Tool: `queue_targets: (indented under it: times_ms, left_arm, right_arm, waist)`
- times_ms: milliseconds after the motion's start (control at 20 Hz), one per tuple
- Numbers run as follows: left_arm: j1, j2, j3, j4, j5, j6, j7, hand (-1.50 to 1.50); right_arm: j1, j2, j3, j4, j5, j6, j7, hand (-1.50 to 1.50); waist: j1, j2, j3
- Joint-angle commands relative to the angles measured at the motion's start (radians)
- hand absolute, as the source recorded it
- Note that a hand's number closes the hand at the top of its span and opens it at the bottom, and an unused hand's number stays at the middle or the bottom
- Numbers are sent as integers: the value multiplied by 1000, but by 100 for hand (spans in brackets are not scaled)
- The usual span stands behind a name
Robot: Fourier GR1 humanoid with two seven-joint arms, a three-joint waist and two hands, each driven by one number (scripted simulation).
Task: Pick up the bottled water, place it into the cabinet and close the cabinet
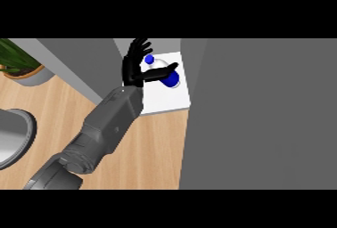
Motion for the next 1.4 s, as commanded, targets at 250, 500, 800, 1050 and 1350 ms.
queue_targets:
  times_ms: [250,500,800,1050,1350]
  left_arm:
    - [-29,18,6,52,-11,15,-17,-150]
    - [-64,3,-22,64,-45,34,-28,-150]
    - [-81,-13,-100,69,-125,-31,-41,-150]
    - [-72,-14,-73,38,-106,-62,-108,150]
    - [-45,-14,-50,-25,-69,-113,-131,150]
  right_arm:
    - [2,10,13,-4,10,18,-6,-150]
    - [-6,-8,6,12,-1,35,-4,-150]
    - [-24,18,36,8,21,23,-10,-150]
    - [27,15,0,-41,2,31,3,-150]
    - [-3,-8,-22,9,15,44,-4,-150]
  waist:
    - [-7,5,0]
    - [-13,4,0]
    - [-1,2,1]
    - [12,-21,0]
    - [39,-32,1]
